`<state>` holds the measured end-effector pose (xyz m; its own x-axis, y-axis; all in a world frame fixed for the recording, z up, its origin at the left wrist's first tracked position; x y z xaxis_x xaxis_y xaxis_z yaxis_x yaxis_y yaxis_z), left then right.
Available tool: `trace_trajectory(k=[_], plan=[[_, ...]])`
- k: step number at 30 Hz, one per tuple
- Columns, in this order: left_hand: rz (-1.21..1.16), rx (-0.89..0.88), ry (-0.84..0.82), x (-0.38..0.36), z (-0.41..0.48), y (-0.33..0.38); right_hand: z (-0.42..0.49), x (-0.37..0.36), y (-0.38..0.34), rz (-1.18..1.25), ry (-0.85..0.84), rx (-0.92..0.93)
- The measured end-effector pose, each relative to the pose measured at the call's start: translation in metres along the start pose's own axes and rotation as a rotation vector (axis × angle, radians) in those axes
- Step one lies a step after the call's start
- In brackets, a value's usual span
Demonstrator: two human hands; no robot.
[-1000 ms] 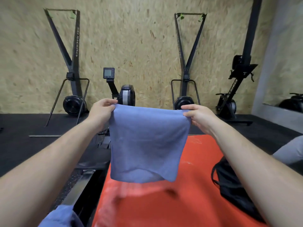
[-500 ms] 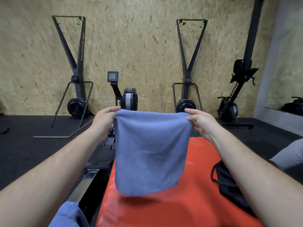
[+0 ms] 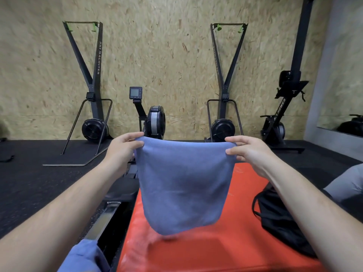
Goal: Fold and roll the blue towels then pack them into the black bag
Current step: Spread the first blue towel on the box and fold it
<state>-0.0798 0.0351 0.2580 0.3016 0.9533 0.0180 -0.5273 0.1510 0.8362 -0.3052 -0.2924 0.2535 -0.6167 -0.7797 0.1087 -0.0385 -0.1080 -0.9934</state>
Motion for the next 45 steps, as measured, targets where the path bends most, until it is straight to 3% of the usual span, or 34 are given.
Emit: trace_trajectory(k=[3,9,14,19,26,35,40,45], plan=[[0.054,-0.043,-0.045,-0.002,0.007,0.004,-0.005,0.003,-0.007,-0.077,0.001,0.005],[0.689,-0.290,-0.232,-0.029,0.032,0.000,0.031,0.003,-0.002,-0.381,0.129,-0.021],[0.856,-0.232,-0.263,-0.039,0.066,-0.043,0.083,-0.007,0.016,-0.451,0.228,-0.036],[0.633,-0.096,-0.168,-0.046,0.102,-0.068,0.129,-0.017,0.022,-0.396,0.254,-0.038],[0.420,-0.123,-0.105,-0.050,0.111,-0.087,0.153,-0.019,0.021,-0.392,0.271,0.140],[0.484,0.081,-0.257,-0.041,-0.003,-0.222,0.122,-0.042,0.175,-0.623,0.183,0.025],[0.580,0.143,-0.406,-0.039,-0.077,-0.282,0.090,-0.055,0.271,-0.751,0.046,-0.068],[0.698,0.218,-0.537,-0.035,-0.101,-0.304,0.074,-0.063,0.309,-0.900,-0.142,-0.115]])
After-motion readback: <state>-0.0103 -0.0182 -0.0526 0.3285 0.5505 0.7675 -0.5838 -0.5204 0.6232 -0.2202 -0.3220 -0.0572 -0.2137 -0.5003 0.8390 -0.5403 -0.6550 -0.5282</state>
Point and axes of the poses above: each hand's wrist, its own z-axis towards the middle knuckle, its own x-axis out of the back of the hand, y = z × x, the point moved 10 cm from there along z, towards the middle knuckle, and after that the axes turned 13 degrees about -x, right-handed, at the moved point
